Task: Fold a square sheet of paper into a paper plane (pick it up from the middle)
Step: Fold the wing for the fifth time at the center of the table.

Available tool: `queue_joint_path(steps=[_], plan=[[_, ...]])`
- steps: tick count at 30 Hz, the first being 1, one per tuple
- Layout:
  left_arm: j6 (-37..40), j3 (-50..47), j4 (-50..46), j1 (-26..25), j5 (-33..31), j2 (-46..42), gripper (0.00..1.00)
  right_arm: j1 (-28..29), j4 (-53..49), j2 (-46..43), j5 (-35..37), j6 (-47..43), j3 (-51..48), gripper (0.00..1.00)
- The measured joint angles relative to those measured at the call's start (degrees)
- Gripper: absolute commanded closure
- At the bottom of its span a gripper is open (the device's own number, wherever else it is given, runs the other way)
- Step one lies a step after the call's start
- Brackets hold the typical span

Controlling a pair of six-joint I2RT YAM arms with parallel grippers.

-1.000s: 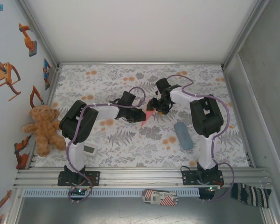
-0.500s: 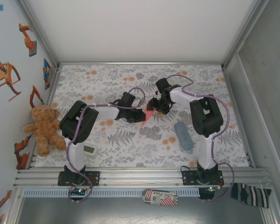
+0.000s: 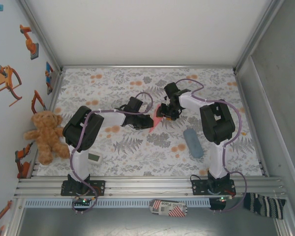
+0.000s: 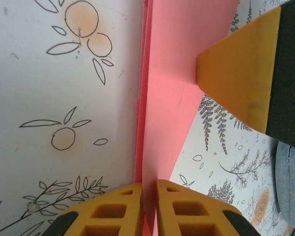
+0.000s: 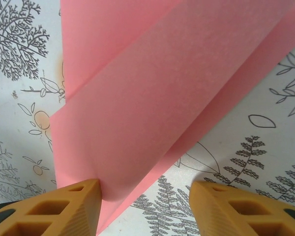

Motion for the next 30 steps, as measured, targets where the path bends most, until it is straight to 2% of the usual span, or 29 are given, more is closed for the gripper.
queue_joint_path(steps=[8,30], plan=[[0.0,1.1,-1.7,0.0,-0.1,0.4,0.84,-0.1,-0.4,0.2,0.3,0.0,0.0,0.53],[0.0,3.0,-4.7,-0.5,-1.6,1.2,0.84,-0.4,0.2,-0.9,-0.9,0.0,-0.4,0.53]])
